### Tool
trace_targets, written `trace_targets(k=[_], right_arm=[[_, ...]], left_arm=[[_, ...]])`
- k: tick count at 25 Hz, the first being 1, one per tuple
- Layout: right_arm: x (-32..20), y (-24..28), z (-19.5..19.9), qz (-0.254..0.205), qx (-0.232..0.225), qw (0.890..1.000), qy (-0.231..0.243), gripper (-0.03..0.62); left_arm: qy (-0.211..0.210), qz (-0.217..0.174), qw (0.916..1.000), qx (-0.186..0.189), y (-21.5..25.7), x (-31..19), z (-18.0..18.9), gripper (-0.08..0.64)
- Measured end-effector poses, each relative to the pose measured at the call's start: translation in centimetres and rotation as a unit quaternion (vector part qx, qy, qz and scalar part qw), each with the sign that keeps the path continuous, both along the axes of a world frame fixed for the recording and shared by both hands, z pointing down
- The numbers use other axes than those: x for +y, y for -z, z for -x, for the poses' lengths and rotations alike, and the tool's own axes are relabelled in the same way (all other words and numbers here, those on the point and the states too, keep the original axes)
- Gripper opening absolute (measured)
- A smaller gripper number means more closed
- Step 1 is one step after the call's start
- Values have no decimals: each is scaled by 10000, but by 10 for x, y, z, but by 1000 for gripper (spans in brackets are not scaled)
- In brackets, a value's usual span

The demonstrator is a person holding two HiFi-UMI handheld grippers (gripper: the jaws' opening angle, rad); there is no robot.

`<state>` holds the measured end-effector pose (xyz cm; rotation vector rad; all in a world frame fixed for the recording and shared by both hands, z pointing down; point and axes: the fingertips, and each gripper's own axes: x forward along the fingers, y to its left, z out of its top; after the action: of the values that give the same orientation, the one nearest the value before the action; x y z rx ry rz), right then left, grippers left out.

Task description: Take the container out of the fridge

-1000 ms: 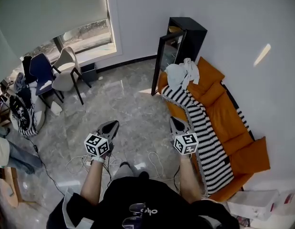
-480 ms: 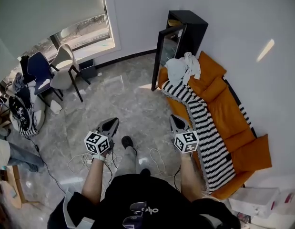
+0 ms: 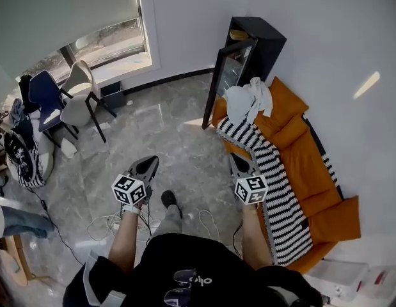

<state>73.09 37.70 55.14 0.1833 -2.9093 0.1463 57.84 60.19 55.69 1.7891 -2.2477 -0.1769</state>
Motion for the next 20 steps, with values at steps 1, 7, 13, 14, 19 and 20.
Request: trace_targets(k=[1,7,13,14,19,20], right_arm=[[-6,1,16,-5,6,10000,-9,8],[-36,10,125,-9,23,10000,-61,8],[-64,13,217,-2,78,9999,-137,8],[-67,13,230,-10,79,9999,-147,8],[-82,6,287,41,140,9998,-147,8],[-85,2,295,75,170,9997,-142,8]], left_arm=[[-4,-24,10000,-1,2,-6,16,3],[-12,-59,10000,80,4,-38,126,3],[-106,-111,9998,148,7,-72,222,3],[-139,-117,9997,151,7,-77,234,3],[-268,-102,9994,167,4,-104,288,3],[-282,-92,9994,174,2,-109,296,3]])
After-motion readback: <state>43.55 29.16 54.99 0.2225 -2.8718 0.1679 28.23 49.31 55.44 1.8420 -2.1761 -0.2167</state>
